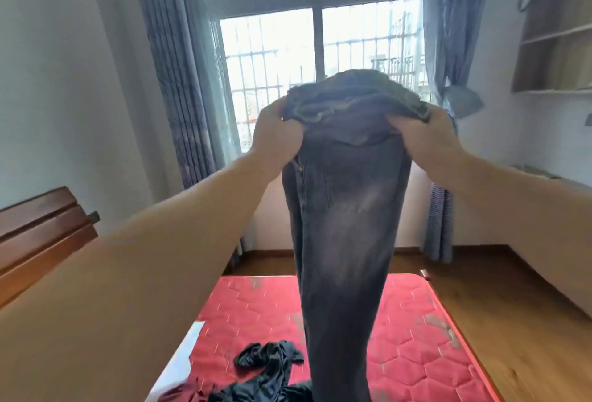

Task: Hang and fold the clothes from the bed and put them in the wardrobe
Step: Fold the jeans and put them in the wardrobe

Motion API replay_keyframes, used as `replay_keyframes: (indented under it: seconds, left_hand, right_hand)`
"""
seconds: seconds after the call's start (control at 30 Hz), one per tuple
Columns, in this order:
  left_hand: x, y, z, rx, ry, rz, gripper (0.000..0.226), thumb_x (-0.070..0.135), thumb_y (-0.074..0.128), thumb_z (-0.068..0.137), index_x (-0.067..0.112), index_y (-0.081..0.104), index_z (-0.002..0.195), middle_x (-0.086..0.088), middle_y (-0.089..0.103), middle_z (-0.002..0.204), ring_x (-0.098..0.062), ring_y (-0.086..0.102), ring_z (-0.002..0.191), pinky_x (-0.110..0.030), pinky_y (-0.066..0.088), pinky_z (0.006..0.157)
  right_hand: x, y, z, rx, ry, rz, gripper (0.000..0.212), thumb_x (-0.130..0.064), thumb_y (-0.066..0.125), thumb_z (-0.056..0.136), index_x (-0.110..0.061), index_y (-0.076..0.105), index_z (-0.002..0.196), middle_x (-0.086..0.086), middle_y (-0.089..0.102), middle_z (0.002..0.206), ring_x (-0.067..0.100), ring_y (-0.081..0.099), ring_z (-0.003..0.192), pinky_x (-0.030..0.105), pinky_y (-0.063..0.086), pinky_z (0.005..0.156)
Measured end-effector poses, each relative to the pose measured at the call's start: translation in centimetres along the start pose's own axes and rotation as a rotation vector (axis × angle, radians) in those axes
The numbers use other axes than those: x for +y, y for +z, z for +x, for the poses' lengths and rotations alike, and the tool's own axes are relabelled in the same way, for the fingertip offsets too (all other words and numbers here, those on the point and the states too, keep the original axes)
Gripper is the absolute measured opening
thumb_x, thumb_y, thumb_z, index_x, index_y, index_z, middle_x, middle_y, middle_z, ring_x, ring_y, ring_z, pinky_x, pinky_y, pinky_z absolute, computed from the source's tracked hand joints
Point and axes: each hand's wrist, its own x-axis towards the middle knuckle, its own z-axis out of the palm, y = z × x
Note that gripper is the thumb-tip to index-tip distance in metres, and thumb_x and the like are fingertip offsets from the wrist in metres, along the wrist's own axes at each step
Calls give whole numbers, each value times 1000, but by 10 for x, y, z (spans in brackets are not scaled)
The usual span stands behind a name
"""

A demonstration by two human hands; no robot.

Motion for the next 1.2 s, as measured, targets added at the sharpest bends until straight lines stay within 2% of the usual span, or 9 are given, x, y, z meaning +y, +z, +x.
replay_keyframes:
  seconds: [0.13, 0.2, 0.3, 0.37, 0.5, 0.73, 0.9, 1.03, 1.2]
  left_hand:
    - [31, -6, 0, -24, 96, -128, 42, -12, 61, 78, 28, 72, 84, 4, 75, 84, -23, 68, 90, -48, 56, 90]
    - [16, -5, -19, -94, 120, -78, 33, -9, 68, 77, 19, 74, 95, 3, 74, 86, -12, 70, 86, -34, 59, 82]
    - [-30, 2, -62, -199, 69, -38, 29, -4, 78, 74, 10, 72, 99, 8, 72, 82, -2, 68, 76, -20, 56, 71]
    - [-76, 6, -97, -306, 10, -2, 33, 0, 83, 69, 17, 73, 95, 9, 73, 78, -1, 65, 73, -21, 56, 70]
    - [-176, 12, -190, -481, -22, 427, 33, 46, 70, 58, 16, 66, 72, -3, 66, 67, -15, 52, 62, -38, 50, 62]
    - [-299, 11, -409, -1001, -234, 791, 22, 40, 69, 75, 20, 63, 83, -4, 69, 82, -28, 61, 79, -32, 43, 63]
    - [-311, -5, -484, -1333, -361, 900, 21, 37, 73, 71, 22, 59, 75, -1, 70, 80, -24, 63, 77, -31, 47, 65]
    - [-293, -20, -511, -1441, -526, 828, 23, 31, 77, 69, 17, 68, 84, 2, 75, 82, -15, 67, 76, -28, 52, 70]
    - [-255, -48, -538, -1504, -659, 740, 13, 25, 79, 71, 23, 69, 80, 7, 71, 77, -5, 56, 63, -18, 45, 62]
  right_hand:
    - [-14, -8, 8, 27, -175, -16, 23, -26, 62, 91, -4, 70, 92, 20, 67, 81, 19, 56, 74, 33, 47, 66]
    - [4, -16, -6, 4, -207, -106, 30, -27, 61, 93, 2, 68, 95, 31, 65, 86, 22, 53, 72, 40, 46, 61]
    - [51, -32, -49, -139, -175, -210, 24, -28, 64, 93, -5, 71, 87, 19, 68, 75, 15, 57, 65, 30, 47, 59]
    - [94, -43, -89, -223, -84, -227, 21, -32, 67, 88, -13, 70, 82, 4, 68, 65, 3, 56, 60, 27, 50, 57]
    - [191, -64, -190, -452, 188, -391, 25, -31, 70, 80, -7, 66, 74, -5, 55, 61, 7, 46, 61, 35, 44, 56]
    - [312, -91, -436, -956, 594, -636, 15, -28, 63, 81, -14, 61, 78, -6, 48, 60, 3, 41, 60, 22, 35, 55]
    - [306, -101, -533, -1176, 813, -603, 17, -33, 64, 73, -18, 58, 68, -8, 49, 57, 3, 41, 56, 20, 33, 53]
    - [283, -108, -562, -1217, 920, -579, 21, -36, 62, 57, -17, 61, 66, -9, 54, 59, 5, 48, 56, 24, 39, 57]
    - [232, -107, -573, -1357, 1033, -606, 13, -28, 69, 65, -20, 58, 63, -3, 57, 60, 9, 47, 48, 21, 37, 49]
